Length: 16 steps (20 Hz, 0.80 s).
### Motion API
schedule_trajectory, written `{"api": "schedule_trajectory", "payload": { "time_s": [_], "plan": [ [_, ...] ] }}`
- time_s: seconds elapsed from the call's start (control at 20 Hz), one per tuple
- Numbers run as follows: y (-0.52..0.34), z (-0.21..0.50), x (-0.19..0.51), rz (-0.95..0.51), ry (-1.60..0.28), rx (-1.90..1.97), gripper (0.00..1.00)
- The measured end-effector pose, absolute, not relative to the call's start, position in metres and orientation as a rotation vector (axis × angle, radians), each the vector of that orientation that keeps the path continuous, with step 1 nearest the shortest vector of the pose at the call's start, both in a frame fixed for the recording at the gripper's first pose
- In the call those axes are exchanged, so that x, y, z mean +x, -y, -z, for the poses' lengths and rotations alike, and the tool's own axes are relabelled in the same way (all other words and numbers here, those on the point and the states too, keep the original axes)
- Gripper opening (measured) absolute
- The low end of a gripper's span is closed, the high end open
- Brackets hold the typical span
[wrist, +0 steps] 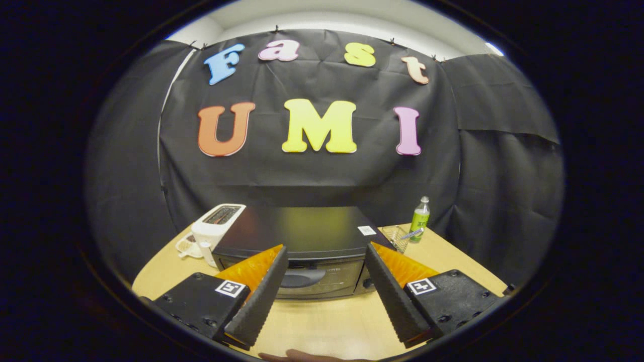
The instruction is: Open the toaster oven, put the food inside, and close the toaster oven door.
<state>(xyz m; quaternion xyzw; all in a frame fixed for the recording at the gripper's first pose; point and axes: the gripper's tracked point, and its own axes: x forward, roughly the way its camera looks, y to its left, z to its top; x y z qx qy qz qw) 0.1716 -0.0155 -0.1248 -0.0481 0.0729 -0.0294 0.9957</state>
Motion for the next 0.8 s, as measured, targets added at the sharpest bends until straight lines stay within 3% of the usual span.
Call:
{"api": "schedule_trajectory", "payload": {
  "time_s": [0.5, 0.8],
  "plan": [
    [0.001, 0.172, 0.233, 0.045, -0.245, -0.108, 1.0],
    [-0.011, 0.187, 0.233, 0.021, -0.281, -0.094, 1.0]
  ]
}}
